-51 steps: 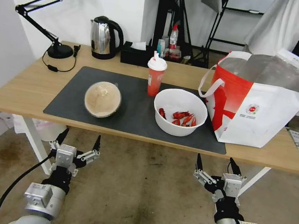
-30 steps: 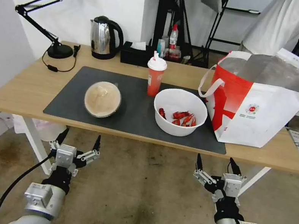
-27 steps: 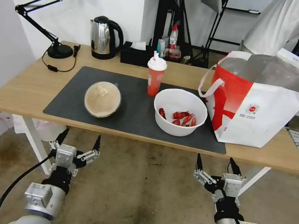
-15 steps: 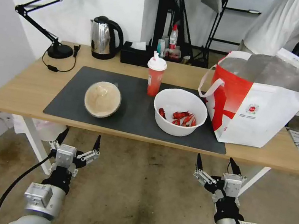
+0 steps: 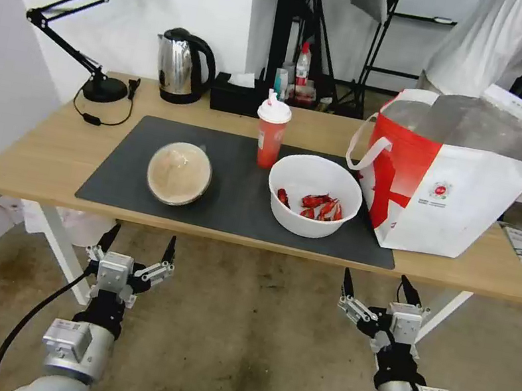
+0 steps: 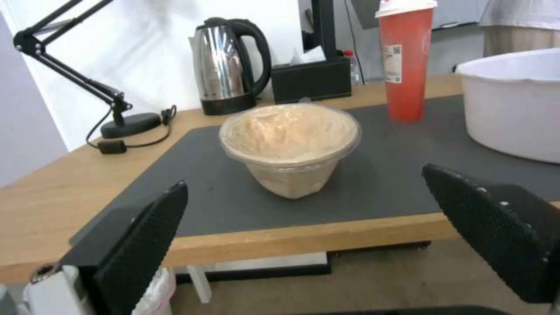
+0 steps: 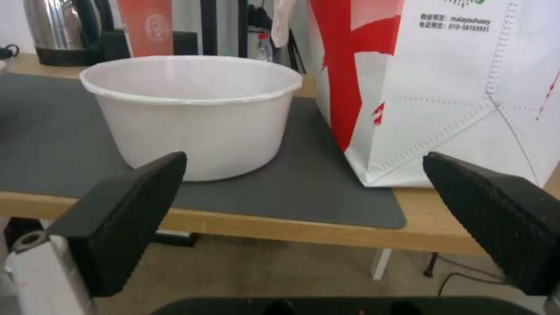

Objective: Pick up the trash from the table and place it into the takeout bag.

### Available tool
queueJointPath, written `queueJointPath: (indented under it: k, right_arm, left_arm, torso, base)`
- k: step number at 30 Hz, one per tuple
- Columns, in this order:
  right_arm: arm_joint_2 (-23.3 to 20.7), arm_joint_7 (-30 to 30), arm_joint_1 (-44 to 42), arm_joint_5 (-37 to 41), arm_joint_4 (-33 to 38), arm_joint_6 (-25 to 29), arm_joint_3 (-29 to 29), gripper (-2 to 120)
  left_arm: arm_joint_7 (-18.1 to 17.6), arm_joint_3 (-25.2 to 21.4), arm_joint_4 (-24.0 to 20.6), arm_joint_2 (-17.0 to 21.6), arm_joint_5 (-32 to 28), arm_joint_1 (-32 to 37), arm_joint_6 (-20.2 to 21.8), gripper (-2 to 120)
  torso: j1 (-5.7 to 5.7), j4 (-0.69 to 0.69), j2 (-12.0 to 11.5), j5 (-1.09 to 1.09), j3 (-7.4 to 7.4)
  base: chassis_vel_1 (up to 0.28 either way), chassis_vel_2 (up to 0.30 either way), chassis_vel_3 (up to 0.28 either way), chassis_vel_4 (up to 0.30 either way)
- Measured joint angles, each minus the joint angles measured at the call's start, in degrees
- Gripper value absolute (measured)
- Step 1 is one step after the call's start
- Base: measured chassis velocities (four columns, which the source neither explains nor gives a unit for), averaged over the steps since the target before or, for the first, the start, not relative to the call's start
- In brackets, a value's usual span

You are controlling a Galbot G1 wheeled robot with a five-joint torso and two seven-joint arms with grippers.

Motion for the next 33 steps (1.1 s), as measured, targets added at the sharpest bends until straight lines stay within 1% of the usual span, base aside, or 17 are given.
queueJointPath:
  k: [9,13,15,17,18,20,21,22,23,25,26,27,29,30,31,32,33]
  right_arm:
    - [0.00,0.00,0.00,0.00,0.00,0.00,0.00,100]
    - [-0.11,0.20,0.84,-0.34,-0.65,1.31,0.00,100]
    - [-0.53,1.11,3.34,-1.39,-2.82,5.33,0.07,100]
    - [-0.57,1.20,3.57,-1.50,-3.03,5.71,0.08,100]
    - [-0.80,1.67,5.42,-2.06,-4.20,7.74,0.18,100]
    - [-0.86,1.83,6.23,-2.36,-4.93,9.06,0.14,100]
    - [-0.86,1.83,6.23,-2.36,-4.93,9.06,0.14,100]
    - [-0.91,1.93,6.57,-2.48,-5.23,9.62,0.14,100]
    - [-1.13,2.44,8.25,-3.15,-6.83,12.48,0.19,100]
    - [-1.42,3.17,10.59,-4.11,-9.01,16.38,0.29,100]
    - [-1.42,3.17,10.59,-4.11,-9.01,16.38,0.29,100]
    - [-1.51,3.40,11.34,-4.42,-9.73,17.62,0.33,100]
    - [-1.82,4.18,13.83,-5.41,-12.04,21.80,0.47,100]
    - [-1.82,4.18,13.83,-5.41,-12.04,21.80,0.47,100]
    - [-1.91,4.45,14.72,-5.76,-12.86,23.22,0.52,100]
    - [-2.07,4.83,15.95,-6.27,-14.04,25.31,0.58,100]
    - [-2.21,5.09,16.79,-6.63,-15.04,26.79,0.42,100]
  left_arm:
    - [0.00,0.00,0.00,0.00,0.00,-0.01,0.00,100]
    - [0.05,-0.11,0.55,-0.21,0.10,-0.89,-1.20,100]
    - [0.35,-0.49,2.15,-0.93,0.65,-3.61,-5.06,100]
    - [0.38,-0.52,2.31,-1.00,0.71,-3.85,-5.45,100]
    - [0.72,-0.89,3.90,-1.75,1.34,-6.57,-9.39,100]
    - [1.06,-1.30,5.59,-2.50,1.96,-9.35,-13.42,100]
    - [1.06,-1.30,5.59,-2.50,1.96,-9.35,-13.42,100]
    - [1.16,-1.39,5.98,-2.68,2.10,-10.01,-14.42,100]
    - [1.42,-1.71,7.31,-3.31,2.60,-12.16,-17.66,100]
    - [1.80,-2.12,9.14,-4.12,3.24,-15.24,-22.06,100]
    - [1.80,-2.12,9.14,-4.12,3.24,-15.24,-22.06,100]
    - [1.91,-2.25,9.68,-4.37,3.45,-16.16,-23.37,100]
    - [2.35,-2.64,11.44,-5.14,3.96,-18.97,-27.55,100]
    - [2.35,-2.64,11.44,-5.14,3.96,-18.97,-27.55,100]
    - [2.78,-2.76,12.16,-5.23,3.82,-19.40,-28.64,100]
    - [3.33,-2.94,13.18,-5.36,3.42,-19.61,-29.54,100]
    - [3.64,-3.05,13.47,-5.38,3.08,-19.70,-30.05,100]
  torso:
    - [0.00,0.00,0.00,0.00,0.00]
    - [0.00,0.00,0.00,0.00,0.00]
    - [0.00,0.00,0.00,0.00,0.00]
    - [0.00,0.00,0.00,0.00,0.00]
    - [0.01,0.03,0.00,0.03,0.01]
    - [0.00,-0.03,0.00,-0.02,0.01]
    - [0.00,-0.03,0.00,-0.02,0.01]
    - [0.00,-0.02,0.00,0.00,0.00]
    - [0.00,-0.01,0.00,0.00,0.01]
    - [0.00,0.00,-0.01,0.01,0.01]
    - [0.00,0.00,-0.01,0.01,0.01]
    - [0.01,0.00,-0.01,0.00,0.01]
    - [0.00,-0.01,0.00,0.00,0.01]
    - [0.00,-0.01,0.00,0.00,0.01]
    - [0.00,-0.02,0.00,0.01,0.01]
    - [0.00,0.00,-0.01,-0.01,0.01]
    - [0.01,0.02,-0.01,0.01,0.01]
  base:
    - [0.000,0.000,0.000,0.000]
    - [0.000,0.000,0.000,0.000]
    - [0.000,0.000,0.000,0.000]
    - [0.000,0.000,0.000,0.000]
    - [0.000,0.000,0.000,0.000]
    - [0.000,0.000,0.000,0.000]
    - [0.000,0.000,0.000,0.000]
    - [0.000,0.000,0.000,0.000]
    - [0.000,0.000,0.000,0.000]
    - [0.000,0.000,0.000,0.000]
    - [0.000,0.000,0.000,0.000]
    - [0.000,0.000,0.000,0.000]
    - [0.000,0.000,0.000,0.000]
    - [0.000,0.000,0.000,0.000]
    - [0.000,0.000,0.000,0.000]
    - [0.000,0.000,0.000,0.000]
    - [0.000,0.000,0.000,0.000]
